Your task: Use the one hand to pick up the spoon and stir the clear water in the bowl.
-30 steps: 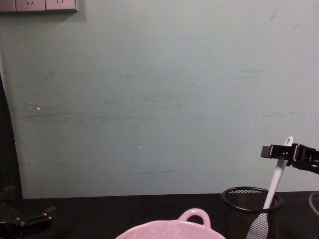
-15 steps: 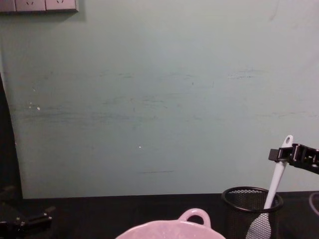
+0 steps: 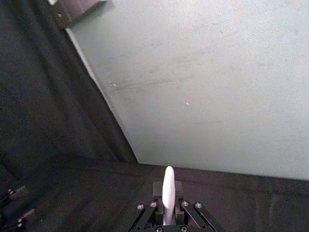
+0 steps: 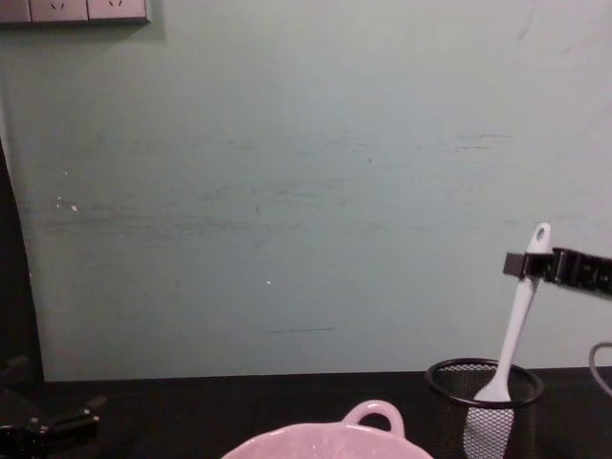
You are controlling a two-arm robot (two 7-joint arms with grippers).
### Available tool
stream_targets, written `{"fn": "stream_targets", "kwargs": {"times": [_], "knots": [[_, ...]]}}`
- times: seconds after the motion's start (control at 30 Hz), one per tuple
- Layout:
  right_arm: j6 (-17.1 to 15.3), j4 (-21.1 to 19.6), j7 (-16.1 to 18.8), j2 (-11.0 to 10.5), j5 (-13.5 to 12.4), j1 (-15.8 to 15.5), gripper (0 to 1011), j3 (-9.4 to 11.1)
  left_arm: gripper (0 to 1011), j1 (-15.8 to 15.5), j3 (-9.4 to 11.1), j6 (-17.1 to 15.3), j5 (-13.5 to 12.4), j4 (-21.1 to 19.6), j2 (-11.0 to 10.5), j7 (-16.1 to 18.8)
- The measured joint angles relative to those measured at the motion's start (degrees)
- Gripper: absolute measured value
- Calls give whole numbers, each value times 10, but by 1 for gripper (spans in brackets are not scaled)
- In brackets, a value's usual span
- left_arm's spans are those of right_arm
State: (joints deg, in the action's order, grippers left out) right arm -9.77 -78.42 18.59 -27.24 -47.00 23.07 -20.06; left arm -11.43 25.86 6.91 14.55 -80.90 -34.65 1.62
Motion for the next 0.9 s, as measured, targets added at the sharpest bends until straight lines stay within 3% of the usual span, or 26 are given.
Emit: {"fn": "stream_targets", "kwargs": {"times": [0.53,0.7,0.9], "knots": [[1,-92,23,-33,44,24,121,0,1011,0,0,0,0,0,0,0],[-7,-106,40,-36,44,39,120,-2,1011,0,0,0,0,0,0,0],[-25,-121,65,-38,37,58,121,-22,1011,0,0,0,0,0,0,0]]}}
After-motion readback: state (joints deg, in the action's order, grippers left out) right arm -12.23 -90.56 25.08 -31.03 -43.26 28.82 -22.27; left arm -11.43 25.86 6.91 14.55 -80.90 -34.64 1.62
